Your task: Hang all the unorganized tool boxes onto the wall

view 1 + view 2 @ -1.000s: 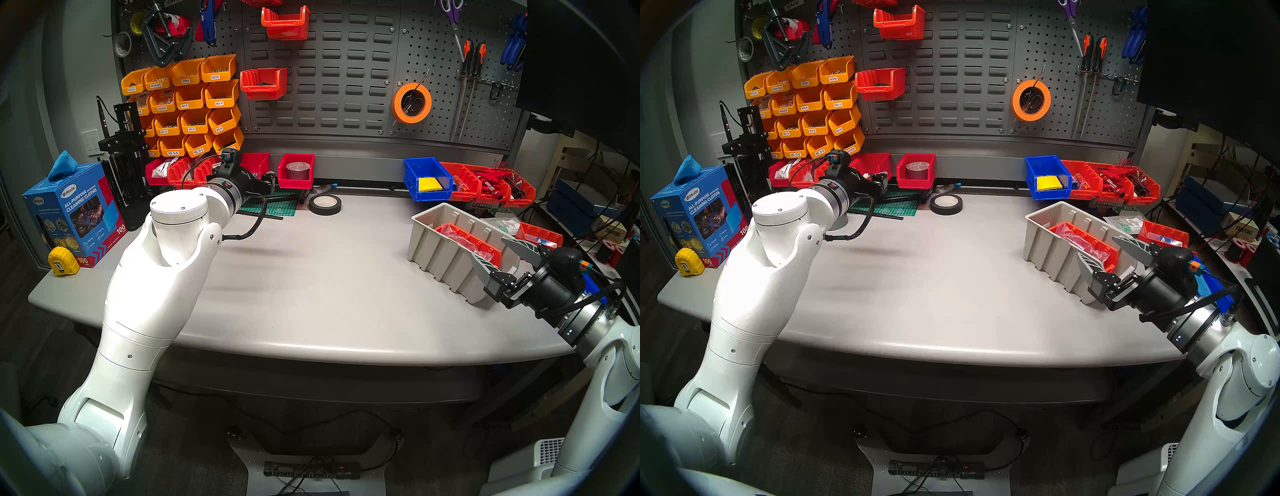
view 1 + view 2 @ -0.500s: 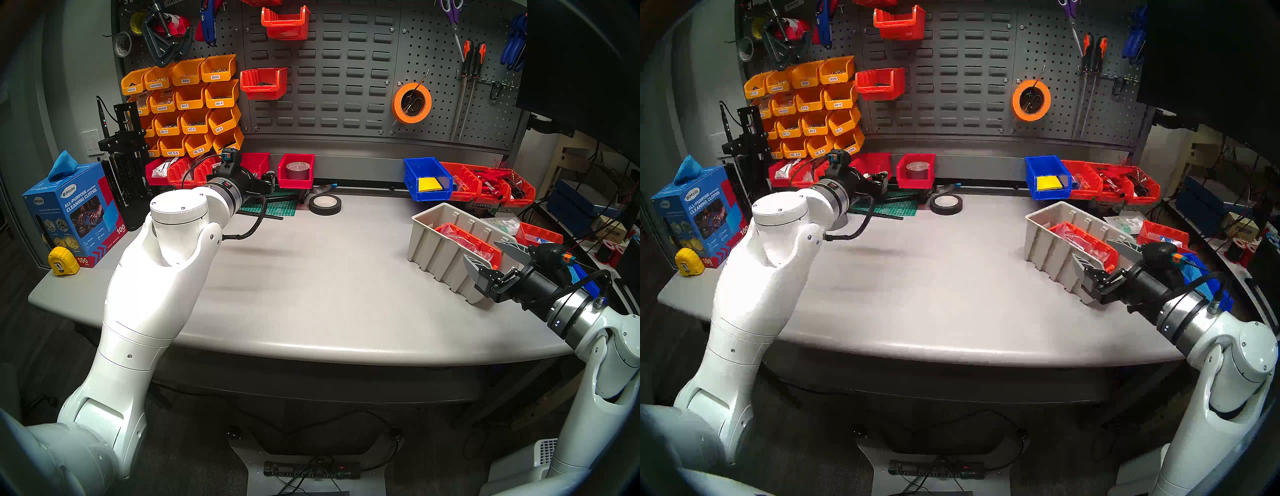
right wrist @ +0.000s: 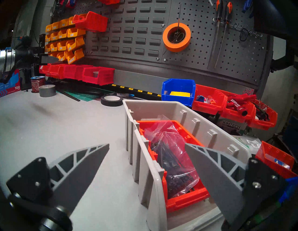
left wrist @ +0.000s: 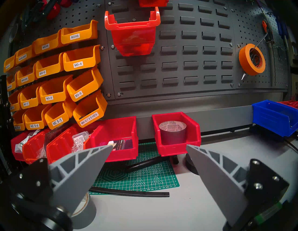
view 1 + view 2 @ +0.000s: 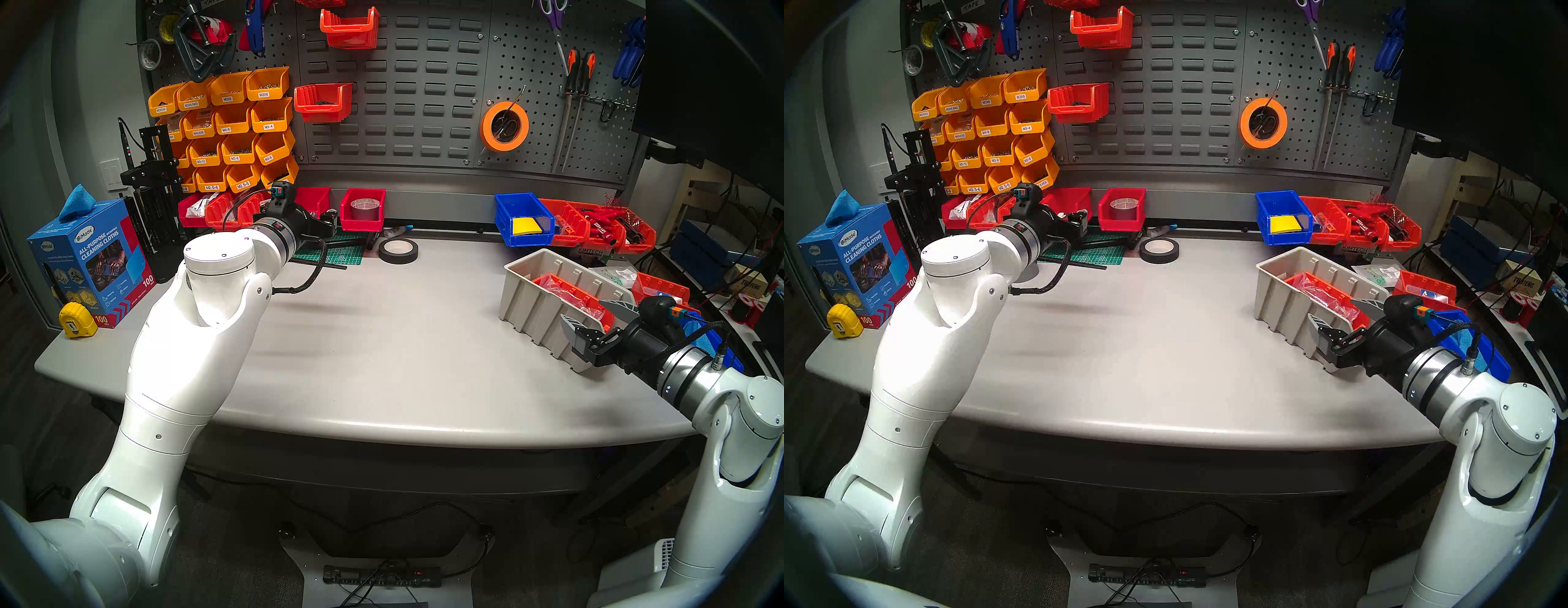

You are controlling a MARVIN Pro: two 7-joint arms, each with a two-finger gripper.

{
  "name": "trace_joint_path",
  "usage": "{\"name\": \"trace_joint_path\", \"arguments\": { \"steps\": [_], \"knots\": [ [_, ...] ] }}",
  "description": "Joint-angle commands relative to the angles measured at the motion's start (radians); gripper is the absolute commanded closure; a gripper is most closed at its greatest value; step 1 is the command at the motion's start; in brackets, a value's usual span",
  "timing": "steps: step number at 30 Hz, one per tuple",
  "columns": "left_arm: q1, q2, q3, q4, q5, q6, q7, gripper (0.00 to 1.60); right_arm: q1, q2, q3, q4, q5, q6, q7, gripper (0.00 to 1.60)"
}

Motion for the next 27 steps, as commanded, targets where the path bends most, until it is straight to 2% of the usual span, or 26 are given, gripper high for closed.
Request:
{"name": "trace_joint_path", "arguments": {
  "steps": [1, 17, 18, 19, 20, 27],
  "knots": [
    [-0.019, -0.002, -0.003, -0.011, 0.002, -0.009, -0.002, 0.0, 0.018, 0.013, -0.007, 0.009, -0.002, -0.006, -0.002, 0.0],
    [-0.019, 0.0, -0.001, -0.011, 0.0, -0.01, 0.0, 0.0, 0.04, 0.016, -0.032, 0.073, 0.002, -0.013, -0.003, 0.0],
    [-0.019, 0.0, -0.001, -0.011, -0.001, -0.01, 0.0, 0.0, 0.048, 0.015, -0.034, 0.08, 0.008, -0.008, -0.002, 0.93],
    [-0.019, 0.0, -0.001, -0.011, -0.001, -0.01, 0.0, 0.0, 0.048, 0.015, -0.034, 0.08, 0.008, -0.008, -0.002, 0.93],
    [-0.019, 0.001, -0.001, -0.011, -0.001, -0.01, 0.0, 0.0, 0.059, 0.011, -0.038, 0.087, 0.012, 0.005, -0.007, 1.6],
    [-0.019, 0.001, -0.001, -0.011, -0.002, -0.011, 0.001, 0.0, 0.081, 0.007, -0.053, 0.079, 0.025, 0.037, -0.014, 1.6]
  ]
}}
